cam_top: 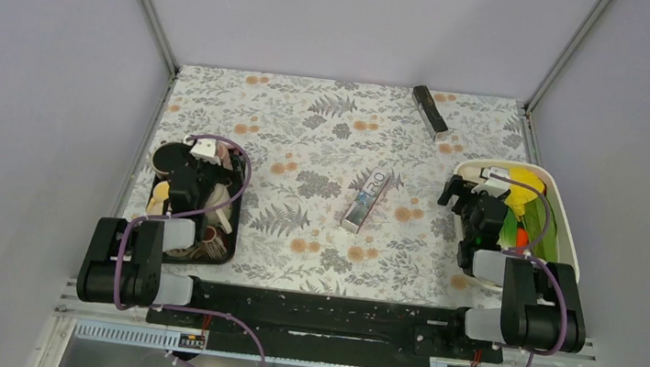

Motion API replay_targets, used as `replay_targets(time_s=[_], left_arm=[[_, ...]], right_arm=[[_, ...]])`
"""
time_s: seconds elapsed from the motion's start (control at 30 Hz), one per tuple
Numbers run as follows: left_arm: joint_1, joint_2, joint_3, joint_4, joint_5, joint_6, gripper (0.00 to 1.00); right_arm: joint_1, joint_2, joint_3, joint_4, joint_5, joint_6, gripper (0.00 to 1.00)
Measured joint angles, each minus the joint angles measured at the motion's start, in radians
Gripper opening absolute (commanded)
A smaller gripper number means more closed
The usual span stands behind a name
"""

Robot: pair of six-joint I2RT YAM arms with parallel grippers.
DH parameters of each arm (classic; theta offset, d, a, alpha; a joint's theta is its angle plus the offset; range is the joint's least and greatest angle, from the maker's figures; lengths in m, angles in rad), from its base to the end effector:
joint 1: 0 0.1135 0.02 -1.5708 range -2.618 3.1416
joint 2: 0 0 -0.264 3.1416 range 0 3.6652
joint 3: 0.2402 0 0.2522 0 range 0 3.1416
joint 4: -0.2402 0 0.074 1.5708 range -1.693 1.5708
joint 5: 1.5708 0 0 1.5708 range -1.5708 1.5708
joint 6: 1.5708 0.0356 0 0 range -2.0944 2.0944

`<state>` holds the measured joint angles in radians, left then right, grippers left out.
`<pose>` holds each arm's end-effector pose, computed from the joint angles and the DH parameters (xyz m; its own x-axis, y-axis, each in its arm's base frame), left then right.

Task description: Turn the mug right side up

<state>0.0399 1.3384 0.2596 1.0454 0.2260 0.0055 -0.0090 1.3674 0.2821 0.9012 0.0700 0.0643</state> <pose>0.2366 0.0015 0.1792 -0.0323 0.0041 -0.9995 0.1851 0.9827 -0.0020 0.2417 -0.0047 0.1634 -0.1777 0.0657 -0.9819 0.0893 0.9947 0.0504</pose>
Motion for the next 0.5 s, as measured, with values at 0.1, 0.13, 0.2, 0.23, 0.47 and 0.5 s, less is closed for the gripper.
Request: replay_targets(time_s=[0.1,0.13,0.2,0.23,0.47,0.5], left_arm=[[0.000,0.000,0.000,0.000,0.000,-0.001,0.99],[0.000,0.000,0.000,0.000,-0.001,-0.001,0.99],[0.000,0.000,0.000,0.001,0.000,-0.002,0.99],[0.001,0.000,0.000,0.000,0.002,-0.002,0.99],[0.024,-0.050,0.259,-0.467,0.046,-0.008,0.99],[0.026,-0.056,0.326,-0.560,0.065,0.006,0.99]], right_arm=[[0.000,0.000,0.000,0.000,-0.001,-0.001,0.99],[0.000,-0.001,0.000,-0.002,-0.003,-0.005,0.99],[0.000,-0.012,0.000,-0.016,-0.005,-0.008,0.99],[0.000,-0.026,0.000,-0.029,-0.006,-0.010,0.99],[0.000,-0.206,0.042,-0.199,-0.062,-0.020,0.99],[0.000,-0.232,0.063,-0.239,-0.081,-0.017,0.99]])
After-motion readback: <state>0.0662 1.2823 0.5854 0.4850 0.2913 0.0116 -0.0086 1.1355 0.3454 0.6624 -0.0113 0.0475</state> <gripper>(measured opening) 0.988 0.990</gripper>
